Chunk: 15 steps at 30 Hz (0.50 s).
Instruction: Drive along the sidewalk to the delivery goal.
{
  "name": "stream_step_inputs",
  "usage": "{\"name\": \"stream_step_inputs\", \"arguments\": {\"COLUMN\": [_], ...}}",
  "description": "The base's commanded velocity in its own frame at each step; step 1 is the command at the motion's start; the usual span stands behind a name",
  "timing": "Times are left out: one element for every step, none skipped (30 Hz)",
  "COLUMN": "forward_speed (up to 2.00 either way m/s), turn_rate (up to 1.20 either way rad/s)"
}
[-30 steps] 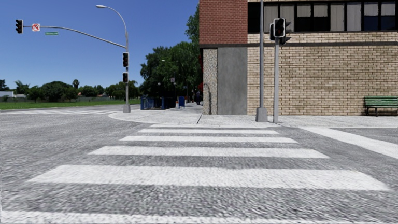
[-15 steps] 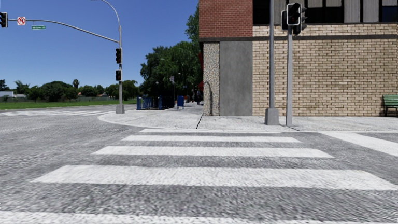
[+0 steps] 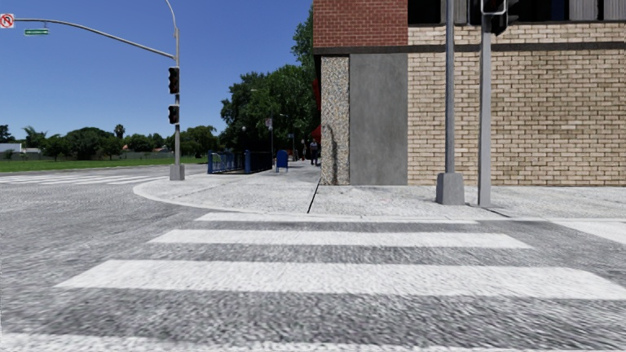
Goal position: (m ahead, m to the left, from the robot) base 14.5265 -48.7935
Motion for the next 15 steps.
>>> {"name": "stream_step_inputs", "arguments": {"forward_speed": [2.0,2.0,2.0,2.0,2.0,2.0,2.0,2.0,2.0,2.0,2.0,2.0,2.0,2.0,2.0], "turn_rate": [0.0,0.0,0.0,0.0,0.0,0.0,0.0,0.0,0.0,0.0,0.0,0.0,0.0,0.0,0.0]}}
